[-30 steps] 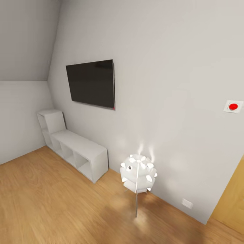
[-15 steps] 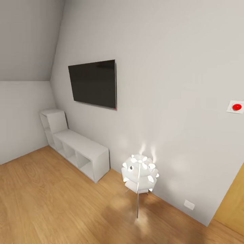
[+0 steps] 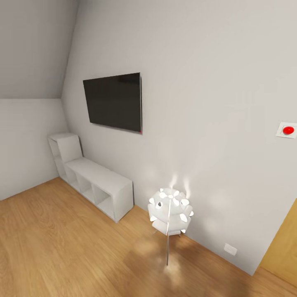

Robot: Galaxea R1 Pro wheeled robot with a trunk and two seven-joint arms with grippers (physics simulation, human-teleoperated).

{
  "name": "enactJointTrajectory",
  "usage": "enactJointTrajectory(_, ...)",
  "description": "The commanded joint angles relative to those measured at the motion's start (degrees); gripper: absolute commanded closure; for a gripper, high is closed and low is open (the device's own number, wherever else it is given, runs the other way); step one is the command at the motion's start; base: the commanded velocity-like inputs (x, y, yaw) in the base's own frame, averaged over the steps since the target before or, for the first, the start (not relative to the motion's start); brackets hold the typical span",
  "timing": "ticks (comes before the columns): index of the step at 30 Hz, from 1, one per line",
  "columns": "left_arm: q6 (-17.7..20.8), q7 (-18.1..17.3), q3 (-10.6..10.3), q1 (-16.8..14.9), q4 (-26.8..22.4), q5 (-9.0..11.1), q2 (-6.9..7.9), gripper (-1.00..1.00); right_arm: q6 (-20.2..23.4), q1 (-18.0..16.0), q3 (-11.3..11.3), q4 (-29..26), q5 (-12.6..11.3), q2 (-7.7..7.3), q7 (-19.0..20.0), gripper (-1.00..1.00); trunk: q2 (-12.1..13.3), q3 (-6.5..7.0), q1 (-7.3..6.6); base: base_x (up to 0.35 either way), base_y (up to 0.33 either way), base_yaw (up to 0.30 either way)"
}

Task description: Attach the digital camera to the camera tripod in the bedroom.

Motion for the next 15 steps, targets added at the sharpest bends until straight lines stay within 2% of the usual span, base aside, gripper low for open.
enactJointTrajectory(1,0.0,0.1,-0.1,0.0,-1.3,0.4,0.07,-1.00,-0.1,0.0,-0.1,-0.9,0.0,0.00,0.1,-1.00,0.0,-0.05,0.00,0.000,0.000,0.000)
enactJointTrajectory(5,0.5,0.3,-0.2,0.0,-7.1,0.2,0.32,-1.00,0.4,0.0,-0.1,-6.2,0.0,0.00,0.2,-1.00,0.0,-0.05,0.00,0.000,0.000,0.000)
enactJointTrajectory(6,0.8,0.5,-0.2,0.0,-10.1,0.1,0.60,-1.00,0.8,0.0,-0.1,-9.6,0.0,0.01,0.2,-1.00,0.0,-0.05,0.00,0.000,0.000,0.000)
enactJointTrajectory(7,1.1,1.3,-0.2,0.0,-15.0,0.0,1.41,-1.00,1.9,-0.2,-0.2,-15.6,0.0,0.01,0.1,-1.00,0.0,-0.05,0.00,0.000,0.000,0.000)
enactJointTrajectory(8,1.3,1.6,-0.2,0.0,-16.7,0.0,1.78,-1.00,2.5,-0.3,-0.2,-17.7,0.0,0.01,0.0,-1.00,0.0,-0.05,0.00,0.000,0.000,0.000)
enactJointTrajectory(9,2.0,2.3,-0.1,0.0,-20.2,0.0,2.62,-1.00,4.0,-0.4,-0.2,-22.1,0.0,0.01,-0.4,-1.00,0.0,-0.05,0.00,0.000,0.000,0.000)
enactJointTrajectory(11,5.6,3.9,-0.1,-0.5,-26.7,0.2,4.39,-1.00,8.3,-1.6,-0.3,-29.7,-0.1,0.01,-2.0,-1.00,0.0,-0.05,0.00,0.000,0.000,0.000)
enactJointTrajectory(12,6.9,4.2,0.0,-0.6,-27.9,0.2,4.70,-1.00,9.3,-2.3,-0.3,-30.9,-0.2,0.01,-2.4,-1.00,0.0,-0.05,0.00,0.000,0.000,0.000)
enactJointTrajectory(13,9.9,4.6,0.0,-1.3,-30.0,0.3,5.14,-1.00,11.1,-4.5,-0.3,-32.4,-0.3,0.04,-3.1,-1.00,0.0,-0.05,0.00,0.000,0.000,0.000)
enactJointTrajectory(15,13.3,4.9,0.0,-3.0,-31.5,0.3,5.40,-1.00,12.6,-7.5,-0.3,-32.4,-0.4,0.14,-3.6,-1.00,0.0,-0.05,0.00,0.000,0.000,0.000)
